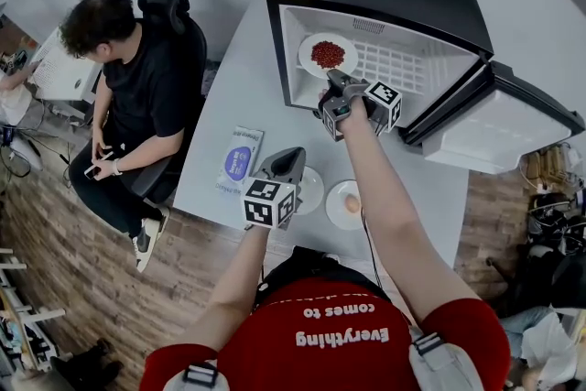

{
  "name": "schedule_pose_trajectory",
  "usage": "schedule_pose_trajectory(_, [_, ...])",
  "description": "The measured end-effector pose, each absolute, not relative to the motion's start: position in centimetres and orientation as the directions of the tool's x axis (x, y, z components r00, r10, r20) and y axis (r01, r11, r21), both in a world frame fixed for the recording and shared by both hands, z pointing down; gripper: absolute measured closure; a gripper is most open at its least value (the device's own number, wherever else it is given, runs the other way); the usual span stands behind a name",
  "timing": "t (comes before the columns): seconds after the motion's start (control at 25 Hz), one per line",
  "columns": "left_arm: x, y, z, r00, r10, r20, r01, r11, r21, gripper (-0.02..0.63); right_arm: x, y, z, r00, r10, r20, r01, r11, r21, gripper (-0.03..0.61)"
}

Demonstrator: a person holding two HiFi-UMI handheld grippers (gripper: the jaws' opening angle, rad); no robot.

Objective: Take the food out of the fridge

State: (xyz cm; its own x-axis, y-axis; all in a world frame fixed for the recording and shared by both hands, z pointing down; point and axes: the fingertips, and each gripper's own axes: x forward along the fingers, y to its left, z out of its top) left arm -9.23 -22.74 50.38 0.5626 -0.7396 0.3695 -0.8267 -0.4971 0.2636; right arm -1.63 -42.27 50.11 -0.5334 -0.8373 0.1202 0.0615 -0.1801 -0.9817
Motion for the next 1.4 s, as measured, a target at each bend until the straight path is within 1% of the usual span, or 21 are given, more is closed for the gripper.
schedule_pose_trajectory(0.32, [-7.1,-27.3,48.7,0.581,-0.737,0.346,-0.814,-0.525,0.247,0.615,-1.5,-41.8,49.9,-0.559,-0.824,0.095,0.104,-0.183,-0.978,0.552])
schedule_pose_trajectory(0.52, [-6.3,-27.7,48.3,0.594,-0.728,0.342,-0.804,-0.541,0.246,0.615,-1.4,-41.0,49.6,-0.58,-0.811,0.079,0.121,-0.181,-0.976,0.553])
schedule_pose_trajectory(0.8, [-5.3,-27.1,48.0,0.612,-0.716,0.334,-0.79,-0.566,0.235,0.615,-1.3,-38.6,48.6,-0.612,-0.79,0.02,0.163,-0.151,-0.975,0.553])
schedule_pose_trajectory(1.4, [-4.4,-23.7,46.7,0.623,-0.71,0.328,-0.777,-0.613,0.146,0.615,-0.5,-31.7,46.7,-0.679,-0.734,-0.023,0.131,-0.091,-0.987,0.552])
